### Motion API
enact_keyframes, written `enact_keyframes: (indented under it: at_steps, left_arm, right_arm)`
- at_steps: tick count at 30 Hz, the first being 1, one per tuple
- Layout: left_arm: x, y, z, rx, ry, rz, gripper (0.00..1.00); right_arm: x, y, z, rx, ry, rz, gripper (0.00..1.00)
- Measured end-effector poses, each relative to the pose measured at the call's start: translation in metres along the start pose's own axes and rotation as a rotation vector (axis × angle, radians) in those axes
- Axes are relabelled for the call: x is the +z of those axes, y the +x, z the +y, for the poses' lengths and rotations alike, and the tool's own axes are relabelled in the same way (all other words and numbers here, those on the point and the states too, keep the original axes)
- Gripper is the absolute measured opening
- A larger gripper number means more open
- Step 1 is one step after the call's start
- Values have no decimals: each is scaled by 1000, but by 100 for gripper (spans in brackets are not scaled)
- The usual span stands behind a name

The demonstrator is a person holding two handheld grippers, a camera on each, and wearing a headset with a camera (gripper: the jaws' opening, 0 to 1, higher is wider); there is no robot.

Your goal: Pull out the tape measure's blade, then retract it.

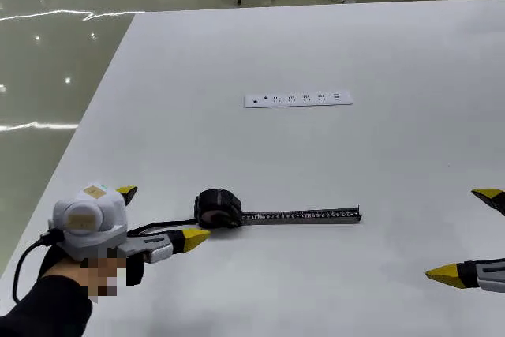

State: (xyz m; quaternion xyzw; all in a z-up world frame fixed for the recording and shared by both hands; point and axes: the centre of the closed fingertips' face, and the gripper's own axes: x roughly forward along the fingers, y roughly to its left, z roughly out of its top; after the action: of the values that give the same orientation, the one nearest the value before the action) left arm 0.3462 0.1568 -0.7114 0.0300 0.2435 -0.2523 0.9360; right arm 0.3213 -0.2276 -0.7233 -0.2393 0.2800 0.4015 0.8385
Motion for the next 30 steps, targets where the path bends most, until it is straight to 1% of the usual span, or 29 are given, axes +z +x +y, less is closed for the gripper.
enact_keyframes:
  at_steps: [1, 2, 3, 4, 7, 9, 11, 12, 14, 15, 16, 17, 18, 19, 20, 21, 22, 23, 24, 26, 27, 28, 29, 30]
  left_arm:
    - [1, 4, -2, 7, -5, -1, 100]
    - [1, 10, -3, 37, -11, 2, 100]
    - [0, 16, -2, 49, -18, 4, 100]
    - [0, 22, -5, 64, -28, -2, 100]
    - [-6, 38, -9, 87, -24, 4, 100]
    - [-9, 47, -10, 110, -18, 7, 99]
    - [-14, 55, -7, 140, -41, 17, 98]
    - [-18, 60, -5, 159, -82, 19, 98]
    - [-25, 67, -1, 185, -122, 26, 98]
    - [-26, 71, 0, 194, -131, 5, 97]
    - [-25, 73, 2, 206, -134, -24, 96]
    - [-29, 76, 4, 225, -139, -28, 96]
    - [-34, 77, 4, 233, -150, -20, 96]
    - [-37, 77, 3, 244, -164, -14, 98]
    - [-38, 75, 5, 263, -167, -20, 100]
    - [-39, 73, 5, 268, -170, -22, 100]
    - [-42, 72, 4, 269, -183, -14, 100]
    - [-44, 72, 3, 265, -187, -12, 100]
    - [-46, 71, 2, 265, -185, -13, 100]
    - [-49, 71, -2, 254, -166, 0, 100]
    - [-51, 73, -1, 253, -166, 4, 100]
    - [-51, 72, 0, 256, -167, 8, 100]
    - [-50, 72, 0, 261, -168, 6, 100]
    - [-49, 72, 1, 265, -171, 1, 100]
  right_arm:
    - [5, 5, -1, 16, -13, -1, 100]
    - [10, 11, -1, 39, -26, 3, 100]
    - [13, 16, -1, 54, -37, 11, 100]
    - [18, 24, -1, 73, -65, 16, 100]
    - [23, 43, -1, 125, -124, 52, 100]
    - [27, 55, -3, 154, -168, 72, 98]
    - [30, 65, -3, 182, -172, 80, 95]
    - [32, 72, -5, 195, -174, 87, 94]
    - [31, 83, -6, 217, -187, 118, 94]
    - [29, 90, -7, 235, -215, 145, 90]
    - [31, 95, -9, 240, -258, 143, 86]
    - [31, 102, -9, 254, -300, 149, 82]
    - [30, 106, -8, 267, -307, 166, 79]
    - [30, 112, -7, 280, -302, 180, 79]
    - [32, 116, -5, 291, -316, 178, 79]
    - [32, 119, -3, 312, -340, 183, 75]
    - [29, 124, -1, 336, -349, 202, 72]
    - [27, 127, 1, 349, -347, 214, 69]
    - [24, 133, 0, 355, -338, 225, 65]
    - [12, 139, 3, 393, -355, 271, 58]
    - [6, 142, 6, 417, -358, 295, 53]
    - [3, 144, 7, 429, -370, 300, 47]
    - [-1, 147, 9, 442, -396, 307, 42]
    - [-5, 152, 7, 450, -407, 311, 37]
